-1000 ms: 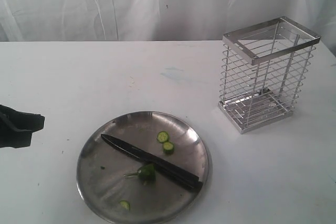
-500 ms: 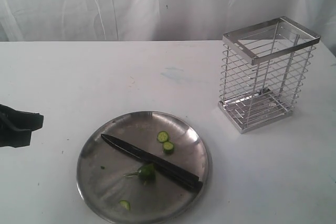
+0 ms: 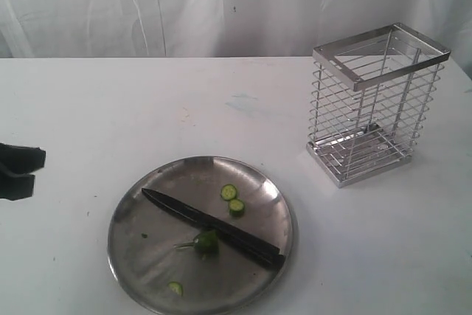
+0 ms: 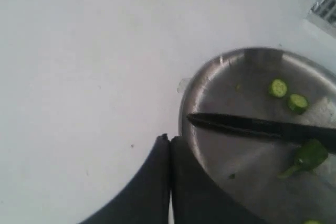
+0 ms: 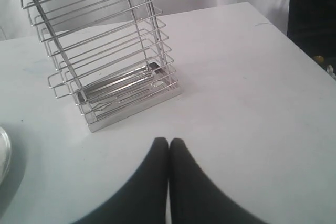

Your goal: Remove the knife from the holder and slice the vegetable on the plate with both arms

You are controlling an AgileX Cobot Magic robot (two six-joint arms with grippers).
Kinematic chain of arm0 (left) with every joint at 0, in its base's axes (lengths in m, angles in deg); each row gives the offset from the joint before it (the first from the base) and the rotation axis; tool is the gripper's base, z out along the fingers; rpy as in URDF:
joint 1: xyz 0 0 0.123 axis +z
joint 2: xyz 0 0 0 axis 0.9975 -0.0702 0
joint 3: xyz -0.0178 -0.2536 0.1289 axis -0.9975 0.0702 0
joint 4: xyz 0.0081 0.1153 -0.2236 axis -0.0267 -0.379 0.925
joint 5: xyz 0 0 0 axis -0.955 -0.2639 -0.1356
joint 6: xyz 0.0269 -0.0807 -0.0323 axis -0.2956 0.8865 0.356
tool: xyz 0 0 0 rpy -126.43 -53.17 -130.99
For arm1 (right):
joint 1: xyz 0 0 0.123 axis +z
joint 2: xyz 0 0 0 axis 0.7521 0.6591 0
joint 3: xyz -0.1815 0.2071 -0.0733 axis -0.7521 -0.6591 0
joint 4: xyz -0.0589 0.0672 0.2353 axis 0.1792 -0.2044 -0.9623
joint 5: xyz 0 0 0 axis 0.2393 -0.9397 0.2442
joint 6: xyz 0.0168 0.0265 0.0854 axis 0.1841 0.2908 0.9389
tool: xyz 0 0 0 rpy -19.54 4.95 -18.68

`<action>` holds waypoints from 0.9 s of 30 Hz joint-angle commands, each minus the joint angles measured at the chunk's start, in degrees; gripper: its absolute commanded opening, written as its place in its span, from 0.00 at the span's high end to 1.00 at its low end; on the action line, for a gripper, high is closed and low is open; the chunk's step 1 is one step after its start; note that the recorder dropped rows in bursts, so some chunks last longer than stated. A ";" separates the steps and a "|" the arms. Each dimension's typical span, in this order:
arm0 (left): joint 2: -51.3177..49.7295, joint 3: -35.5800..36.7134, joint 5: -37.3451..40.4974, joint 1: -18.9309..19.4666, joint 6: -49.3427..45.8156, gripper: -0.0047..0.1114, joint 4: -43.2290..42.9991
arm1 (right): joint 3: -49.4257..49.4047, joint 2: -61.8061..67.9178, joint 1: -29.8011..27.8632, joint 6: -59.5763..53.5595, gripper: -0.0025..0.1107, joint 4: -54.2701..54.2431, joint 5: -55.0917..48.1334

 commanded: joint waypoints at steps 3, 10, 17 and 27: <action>30.13 0.17 -1.84 -0.22 -0.09 0.96 0.71 | -0.13 -0.30 -0.14 -0.26 0.98 -0.17 -0.02; 50.25 -2.91 -5.62 -0.22 -0.09 0.96 0.71 | -0.13 -0.30 -0.14 -0.26 0.98 -0.17 -0.02; 54.67 -3.69 -8.42 -0.11 4.40 0.96 -34.12 | -0.13 -0.30 -0.14 -0.26 0.98 -0.17 -0.02; 56.01 27.14 -6.31 -0.32 80.65 0.96 -67.36 | -0.13 -0.30 -0.14 -0.26 0.98 -0.17 -0.02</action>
